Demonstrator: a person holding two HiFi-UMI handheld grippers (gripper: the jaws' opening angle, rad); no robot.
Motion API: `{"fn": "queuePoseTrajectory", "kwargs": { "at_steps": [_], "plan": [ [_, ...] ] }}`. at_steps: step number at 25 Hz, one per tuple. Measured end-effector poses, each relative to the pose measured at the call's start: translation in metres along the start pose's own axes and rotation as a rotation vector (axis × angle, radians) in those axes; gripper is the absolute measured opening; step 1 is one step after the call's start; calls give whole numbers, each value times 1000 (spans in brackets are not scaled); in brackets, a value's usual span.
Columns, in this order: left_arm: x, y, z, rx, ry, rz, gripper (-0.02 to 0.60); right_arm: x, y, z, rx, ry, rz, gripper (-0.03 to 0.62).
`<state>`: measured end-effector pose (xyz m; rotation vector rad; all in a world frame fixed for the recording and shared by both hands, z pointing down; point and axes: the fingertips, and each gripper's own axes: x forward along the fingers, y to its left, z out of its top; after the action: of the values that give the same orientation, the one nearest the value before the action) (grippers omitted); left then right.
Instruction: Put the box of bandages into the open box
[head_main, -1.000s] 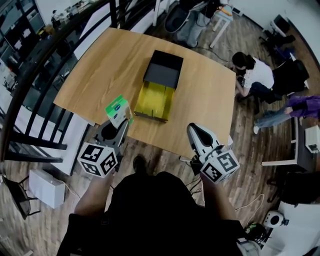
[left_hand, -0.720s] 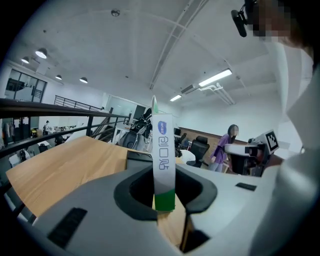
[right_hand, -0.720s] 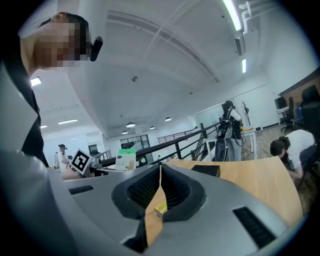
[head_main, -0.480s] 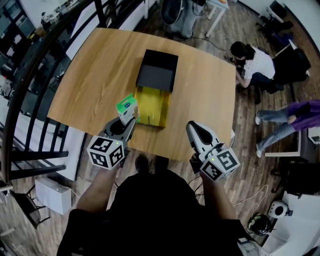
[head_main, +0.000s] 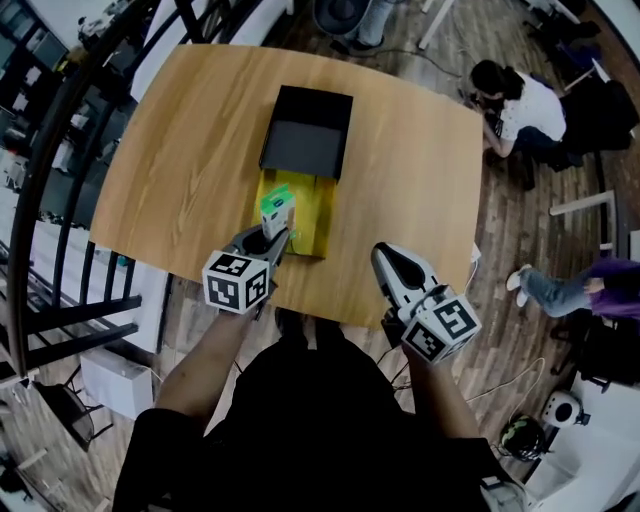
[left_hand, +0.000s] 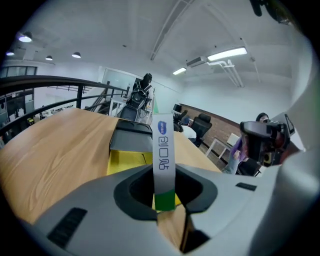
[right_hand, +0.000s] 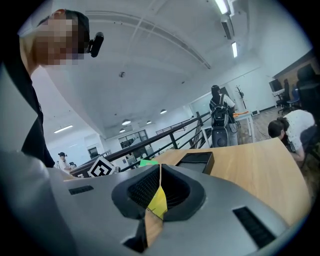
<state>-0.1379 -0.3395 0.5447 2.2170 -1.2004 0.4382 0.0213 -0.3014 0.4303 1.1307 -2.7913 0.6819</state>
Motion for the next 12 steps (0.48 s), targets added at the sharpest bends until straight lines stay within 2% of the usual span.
{"fn": "queuePoseTrajectory", "kwargs": {
  "at_steps": [6,12],
  "plan": [
    [48,1,-31,-34,147,-33,92,4,-22,-7,26,28,2,38],
    [83,0,-54,-20,276,-54,94,7,-39,-12,51,35,-5,38]
  ]
}}
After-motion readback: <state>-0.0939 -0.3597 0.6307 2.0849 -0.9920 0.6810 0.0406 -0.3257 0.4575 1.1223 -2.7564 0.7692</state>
